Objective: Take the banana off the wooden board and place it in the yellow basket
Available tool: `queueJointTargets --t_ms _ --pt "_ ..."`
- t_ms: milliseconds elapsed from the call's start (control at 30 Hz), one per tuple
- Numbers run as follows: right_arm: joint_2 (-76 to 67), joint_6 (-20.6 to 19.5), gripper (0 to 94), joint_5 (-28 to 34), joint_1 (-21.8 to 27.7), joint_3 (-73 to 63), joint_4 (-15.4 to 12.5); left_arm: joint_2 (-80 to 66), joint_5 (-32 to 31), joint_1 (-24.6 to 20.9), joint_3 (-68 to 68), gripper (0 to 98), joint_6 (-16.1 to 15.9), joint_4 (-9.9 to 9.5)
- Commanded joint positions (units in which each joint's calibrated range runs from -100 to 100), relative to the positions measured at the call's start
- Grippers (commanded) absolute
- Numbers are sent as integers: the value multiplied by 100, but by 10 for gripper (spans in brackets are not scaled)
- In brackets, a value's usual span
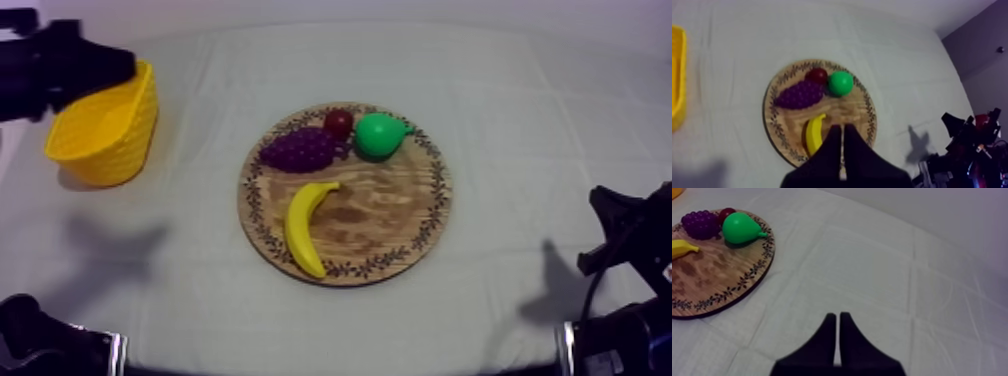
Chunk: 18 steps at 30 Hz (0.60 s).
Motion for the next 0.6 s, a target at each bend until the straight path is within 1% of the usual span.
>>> queueJointTargets --t_ms 0,167,367,567 --pt "-4 -3 5 0 3 -3 -2 502 -85 77 48 3 74 53" --pt "-4 -4 5 0 3 -3 -2 1074 -415 189 361 4 134 232" --pt "-4 0 5 0 3 -3 -2 1576 -545 323 657 6 272 302" --pt "-4 1 5 0 3 -3 -2 1961 -597 342 765 7 234 409"
